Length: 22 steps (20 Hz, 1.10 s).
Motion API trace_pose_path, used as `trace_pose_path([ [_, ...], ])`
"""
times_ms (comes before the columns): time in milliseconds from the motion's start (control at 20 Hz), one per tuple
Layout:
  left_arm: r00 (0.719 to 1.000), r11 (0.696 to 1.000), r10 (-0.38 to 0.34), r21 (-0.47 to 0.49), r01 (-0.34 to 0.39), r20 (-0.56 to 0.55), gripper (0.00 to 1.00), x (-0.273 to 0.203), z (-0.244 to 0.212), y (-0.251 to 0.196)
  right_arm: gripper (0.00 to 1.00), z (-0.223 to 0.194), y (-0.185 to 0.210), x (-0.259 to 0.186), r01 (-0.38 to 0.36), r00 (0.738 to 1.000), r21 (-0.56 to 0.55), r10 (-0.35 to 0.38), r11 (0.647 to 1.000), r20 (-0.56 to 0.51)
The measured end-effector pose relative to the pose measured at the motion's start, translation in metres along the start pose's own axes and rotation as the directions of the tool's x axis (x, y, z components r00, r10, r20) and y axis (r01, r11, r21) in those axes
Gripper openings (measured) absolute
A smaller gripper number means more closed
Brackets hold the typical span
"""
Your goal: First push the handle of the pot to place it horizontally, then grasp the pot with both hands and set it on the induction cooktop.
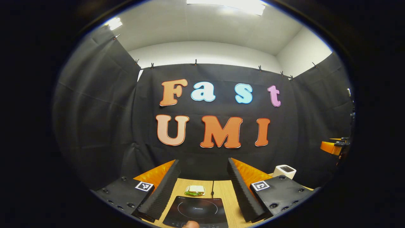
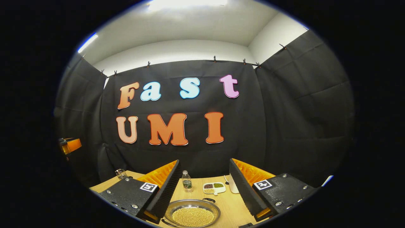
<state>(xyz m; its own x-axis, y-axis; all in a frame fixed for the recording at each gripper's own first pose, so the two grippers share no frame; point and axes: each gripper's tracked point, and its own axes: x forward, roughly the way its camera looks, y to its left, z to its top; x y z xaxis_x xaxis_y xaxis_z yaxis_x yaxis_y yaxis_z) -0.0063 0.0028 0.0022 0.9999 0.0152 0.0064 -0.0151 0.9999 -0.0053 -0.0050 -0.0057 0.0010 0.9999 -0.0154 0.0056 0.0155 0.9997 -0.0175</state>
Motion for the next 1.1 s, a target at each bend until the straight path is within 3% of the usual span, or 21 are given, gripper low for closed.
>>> trace_pose_path([
  [750,1.000,1.000,0.009,-0.006,-0.010,-0.011,0.97,-0.002,-0.007,0.004,0.92,-0.014,-0.003,0.001,-0.016,1.000,0.025,0.016,1.000,-0.015],
  [850,1.000,1.000,0.015,-0.006,-0.015,-0.021,0.96,0.000,-0.012,0.007,0.73,-0.014,-0.003,0.001,-0.024,1.000,0.053,0.024,0.998,-0.008],
  [950,0.999,1.000,0.021,-0.002,-0.021,-0.030,0.97,0.001,-0.015,0.009,0.64,-0.017,-0.007,0.003,-0.017,1.000,0.065,0.018,0.998,-0.012],
  [1100,0.999,1.000,0.018,0.002,-0.018,-0.030,0.96,0.000,-0.016,0.008,0.33,-0.025,-0.011,0.003,-0.006,1.000,0.046,0.007,0.999,-0.023],
])
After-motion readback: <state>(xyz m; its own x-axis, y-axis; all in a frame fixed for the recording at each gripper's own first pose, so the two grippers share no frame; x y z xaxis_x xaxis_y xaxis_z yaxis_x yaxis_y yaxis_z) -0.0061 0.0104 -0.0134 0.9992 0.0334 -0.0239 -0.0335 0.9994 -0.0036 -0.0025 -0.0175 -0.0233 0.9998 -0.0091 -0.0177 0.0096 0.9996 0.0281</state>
